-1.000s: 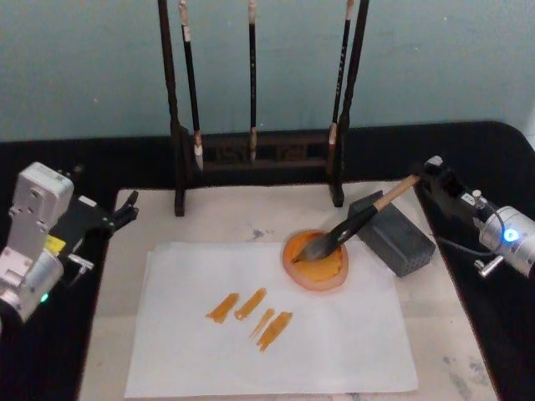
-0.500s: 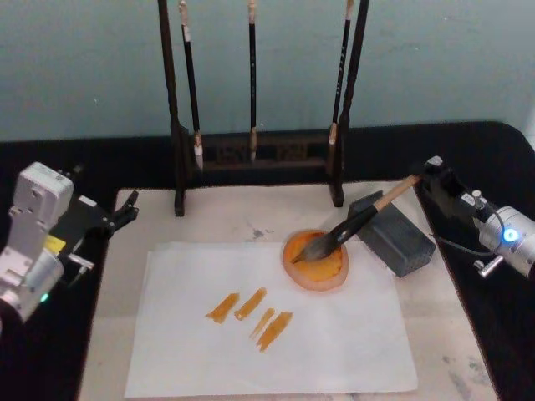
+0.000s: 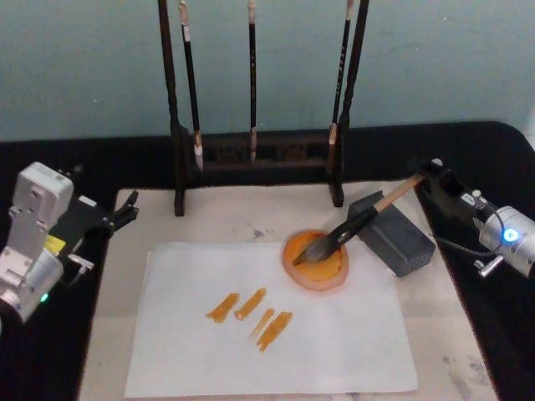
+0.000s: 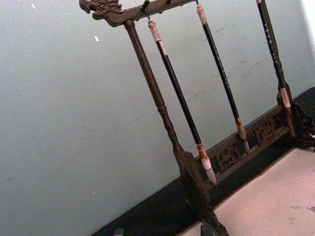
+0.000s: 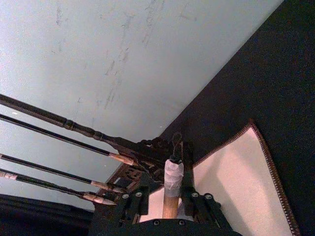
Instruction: Pick up the brush from the inkstone, write on the paper, then place the brush back to its original position.
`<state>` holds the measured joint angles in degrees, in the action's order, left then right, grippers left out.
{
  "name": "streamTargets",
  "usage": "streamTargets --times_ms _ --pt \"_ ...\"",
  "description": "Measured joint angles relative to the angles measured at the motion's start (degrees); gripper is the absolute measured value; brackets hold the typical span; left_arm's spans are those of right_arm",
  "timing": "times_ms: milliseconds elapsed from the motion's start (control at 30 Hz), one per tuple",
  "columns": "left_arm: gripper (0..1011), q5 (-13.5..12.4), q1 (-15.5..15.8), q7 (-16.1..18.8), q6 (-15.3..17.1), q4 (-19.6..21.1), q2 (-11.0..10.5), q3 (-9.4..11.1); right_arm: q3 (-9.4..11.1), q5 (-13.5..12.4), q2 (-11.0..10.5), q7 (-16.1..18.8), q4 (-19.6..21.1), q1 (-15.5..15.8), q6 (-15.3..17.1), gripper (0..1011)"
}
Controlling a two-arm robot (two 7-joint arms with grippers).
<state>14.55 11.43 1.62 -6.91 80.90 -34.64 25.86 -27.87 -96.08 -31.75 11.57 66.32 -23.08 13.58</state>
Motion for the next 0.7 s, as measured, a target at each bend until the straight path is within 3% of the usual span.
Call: streamTargets --times_ms 533,700 --pt "1010 0.0 0.0 0.0 0.0 0.0 0.0 0.0 -0.01 0.0 0.0 0.0 0.0 0.0 -0.01 883" --pt "1010 0.0 0.0 0.0 0.0 0.0 0.0 0.0 -0.42 -0.28 -0.43 -0.52 0.78 0.31 -0.44 990"
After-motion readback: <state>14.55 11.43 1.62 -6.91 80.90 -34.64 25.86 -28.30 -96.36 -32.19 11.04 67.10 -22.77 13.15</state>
